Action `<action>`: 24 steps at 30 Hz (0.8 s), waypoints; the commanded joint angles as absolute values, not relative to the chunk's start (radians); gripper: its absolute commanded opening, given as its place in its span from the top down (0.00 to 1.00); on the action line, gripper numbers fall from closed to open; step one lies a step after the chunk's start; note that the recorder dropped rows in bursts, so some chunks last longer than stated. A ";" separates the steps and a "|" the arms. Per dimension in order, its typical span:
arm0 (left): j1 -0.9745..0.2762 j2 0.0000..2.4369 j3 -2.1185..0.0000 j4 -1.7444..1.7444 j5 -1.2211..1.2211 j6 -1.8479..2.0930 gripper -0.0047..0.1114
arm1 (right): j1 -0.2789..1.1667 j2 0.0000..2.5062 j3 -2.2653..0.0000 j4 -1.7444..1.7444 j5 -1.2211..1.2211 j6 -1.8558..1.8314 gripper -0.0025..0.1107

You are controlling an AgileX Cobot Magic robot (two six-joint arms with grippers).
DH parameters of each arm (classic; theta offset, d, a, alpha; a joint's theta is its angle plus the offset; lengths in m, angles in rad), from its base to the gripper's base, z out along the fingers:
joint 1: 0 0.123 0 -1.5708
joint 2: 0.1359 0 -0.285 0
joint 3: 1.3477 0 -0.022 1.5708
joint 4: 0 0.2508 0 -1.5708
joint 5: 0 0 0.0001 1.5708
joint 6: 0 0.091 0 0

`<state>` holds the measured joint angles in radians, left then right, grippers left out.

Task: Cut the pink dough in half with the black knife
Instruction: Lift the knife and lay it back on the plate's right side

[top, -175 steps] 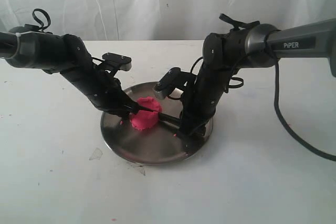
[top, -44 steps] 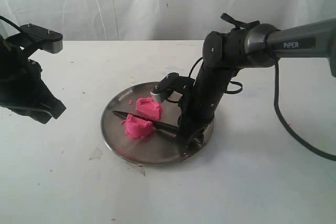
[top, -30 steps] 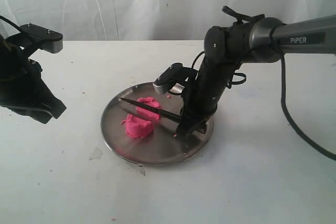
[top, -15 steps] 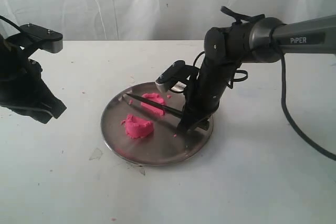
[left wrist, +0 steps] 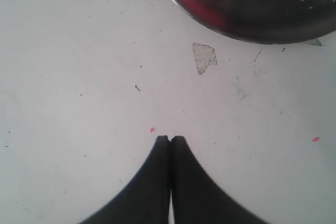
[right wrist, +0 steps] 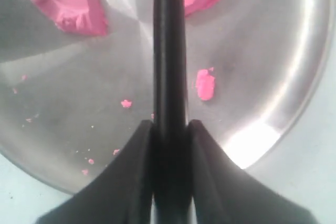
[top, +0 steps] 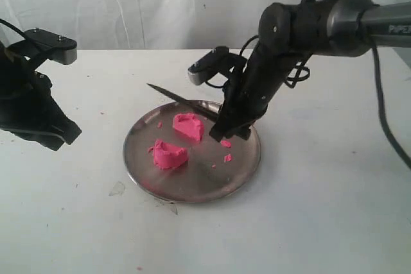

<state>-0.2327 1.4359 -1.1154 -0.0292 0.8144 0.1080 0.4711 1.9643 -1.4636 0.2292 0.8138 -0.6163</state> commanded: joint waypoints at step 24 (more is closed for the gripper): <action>-0.232 1.426 -1.107 -0.092 0.826 0.111 0.96 | 0.458 2.068 -1.467 0.092 0.791 -0.092 0.98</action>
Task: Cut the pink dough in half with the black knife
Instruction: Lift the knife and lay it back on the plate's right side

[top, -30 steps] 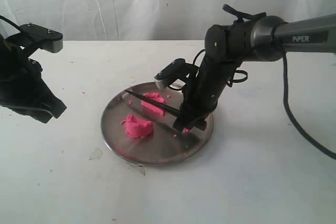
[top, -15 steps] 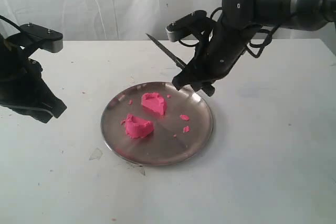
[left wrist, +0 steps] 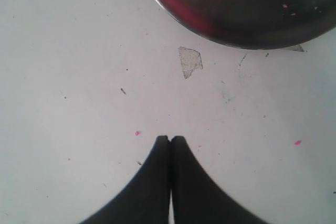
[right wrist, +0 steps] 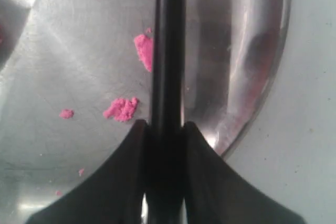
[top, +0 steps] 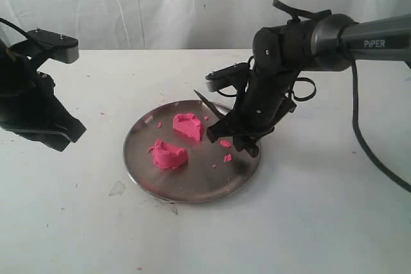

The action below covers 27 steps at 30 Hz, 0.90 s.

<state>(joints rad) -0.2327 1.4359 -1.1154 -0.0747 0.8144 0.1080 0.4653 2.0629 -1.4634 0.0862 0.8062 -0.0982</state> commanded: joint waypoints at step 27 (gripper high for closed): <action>-0.232 1.426 -1.107 -0.096 0.826 0.111 0.96 | 0.458 2.053 -1.464 0.101 0.988 -0.161 0.98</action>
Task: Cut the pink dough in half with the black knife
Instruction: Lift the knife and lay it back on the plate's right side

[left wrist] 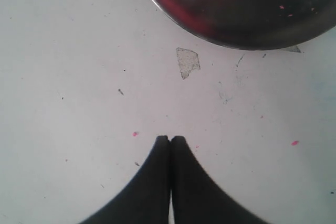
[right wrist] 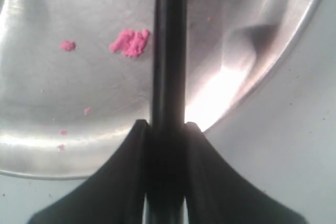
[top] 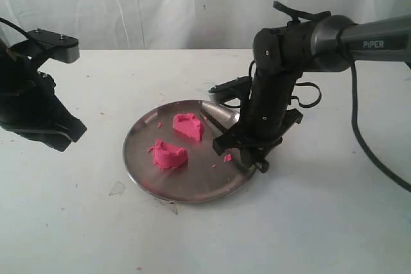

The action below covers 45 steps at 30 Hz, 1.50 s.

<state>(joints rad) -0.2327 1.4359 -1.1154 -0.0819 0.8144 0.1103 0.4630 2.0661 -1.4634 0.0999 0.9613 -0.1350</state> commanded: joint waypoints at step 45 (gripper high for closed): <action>-0.232 1.426 -1.107 -0.096 0.826 0.111 0.96 | 0.458 2.067 -1.464 0.048 1.059 -0.153 0.79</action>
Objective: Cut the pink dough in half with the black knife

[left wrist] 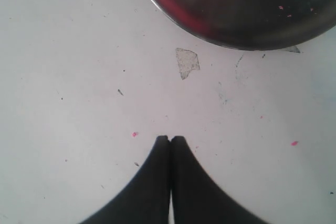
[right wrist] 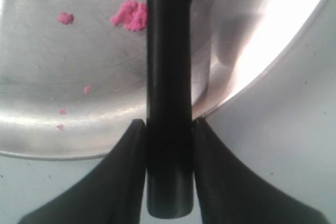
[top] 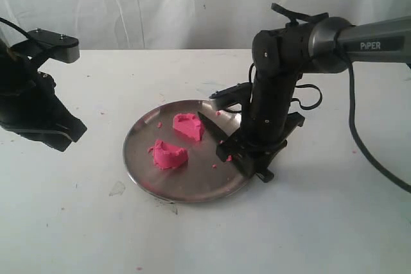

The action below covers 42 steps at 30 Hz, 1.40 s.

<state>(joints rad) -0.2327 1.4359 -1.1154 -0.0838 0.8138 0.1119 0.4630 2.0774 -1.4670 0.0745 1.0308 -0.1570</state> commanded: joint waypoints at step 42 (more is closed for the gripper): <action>-0.232 1.030 -0.747 0.550 0.622 -0.478 0.96 | 0.229 1.252 -1.092 -0.086 0.388 0.189 0.98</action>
<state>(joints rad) -0.2327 1.1529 -0.8024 0.5232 0.6587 -0.4349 0.2375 1.3910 -1.2102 -0.0902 0.5753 0.1589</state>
